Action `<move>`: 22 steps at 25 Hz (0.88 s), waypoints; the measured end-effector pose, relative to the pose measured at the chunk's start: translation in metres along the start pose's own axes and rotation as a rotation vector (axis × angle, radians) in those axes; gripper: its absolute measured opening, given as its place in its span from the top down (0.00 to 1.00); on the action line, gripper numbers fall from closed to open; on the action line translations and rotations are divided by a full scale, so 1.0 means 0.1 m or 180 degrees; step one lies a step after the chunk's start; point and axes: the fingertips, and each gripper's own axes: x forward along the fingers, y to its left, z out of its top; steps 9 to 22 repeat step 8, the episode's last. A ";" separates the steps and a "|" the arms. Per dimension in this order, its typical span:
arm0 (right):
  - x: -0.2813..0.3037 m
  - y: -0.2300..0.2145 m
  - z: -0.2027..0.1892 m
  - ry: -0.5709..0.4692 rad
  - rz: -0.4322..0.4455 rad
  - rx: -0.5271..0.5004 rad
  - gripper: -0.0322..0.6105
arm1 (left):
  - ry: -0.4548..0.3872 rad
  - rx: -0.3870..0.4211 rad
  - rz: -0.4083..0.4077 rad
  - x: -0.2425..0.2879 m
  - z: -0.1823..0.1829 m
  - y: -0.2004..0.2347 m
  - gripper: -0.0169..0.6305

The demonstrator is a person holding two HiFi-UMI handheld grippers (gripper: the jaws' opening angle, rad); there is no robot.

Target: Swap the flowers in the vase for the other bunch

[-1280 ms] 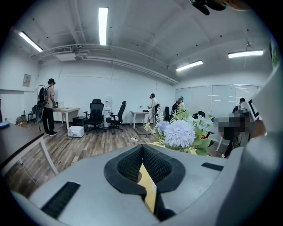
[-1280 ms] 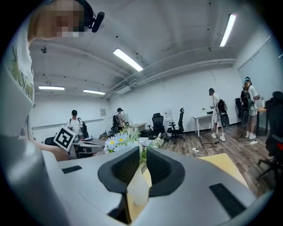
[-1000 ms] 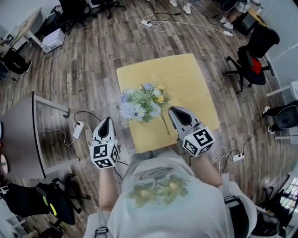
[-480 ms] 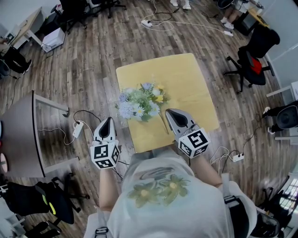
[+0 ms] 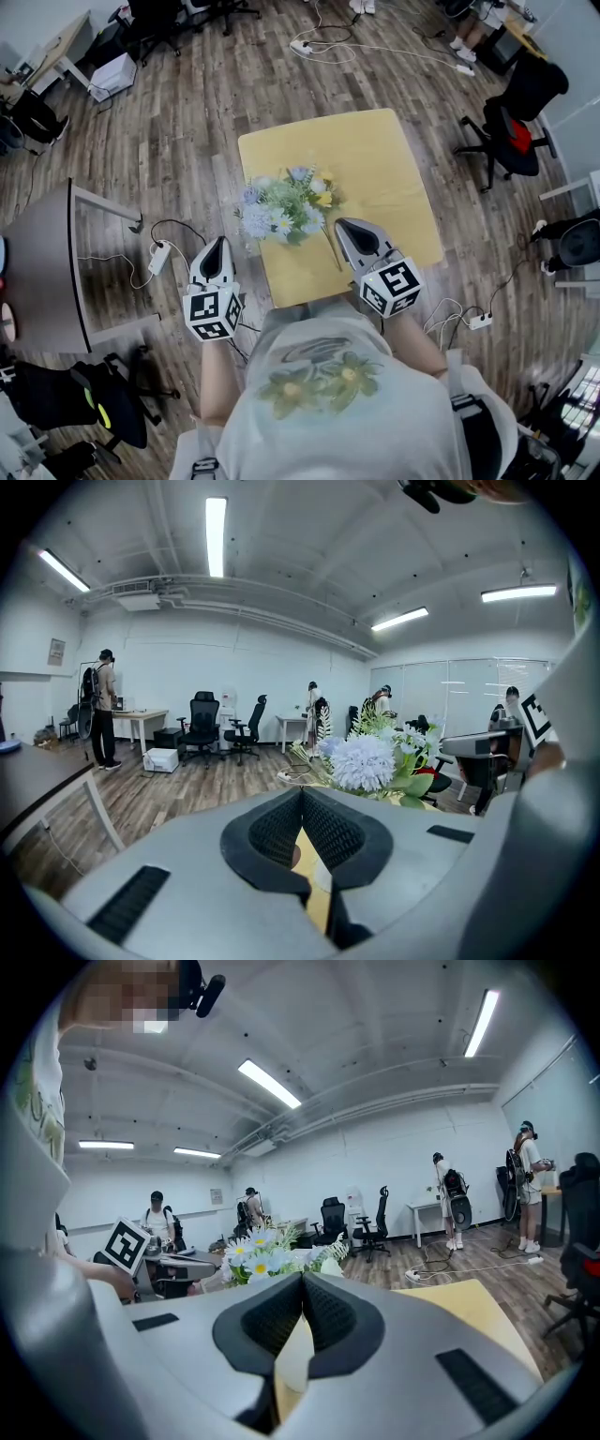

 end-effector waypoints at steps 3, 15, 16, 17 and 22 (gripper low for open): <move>0.01 0.02 -0.02 0.0012 0.0004 0.0001 0.89 | -0.0001 -0.0005 0.0018 -0.02 -0.01 0.03 0.95; 0.03 0.05 -0.01 0.0022 0.0009 -0.0003 0.89 | -0.0002 -0.0001 0.0016 -0.05 0.00 0.04 0.95; 0.03 0.05 -0.01 0.0022 0.0009 -0.0003 0.89 | -0.0002 -0.0001 0.0016 -0.05 0.00 0.04 0.95; 0.03 0.05 -0.01 0.0022 0.0009 -0.0003 0.89 | -0.0002 -0.0001 0.0016 -0.05 0.00 0.04 0.95; 0.03 0.05 -0.01 0.0022 0.0009 -0.0003 0.89 | -0.0002 -0.0001 0.0016 -0.05 0.00 0.04 0.95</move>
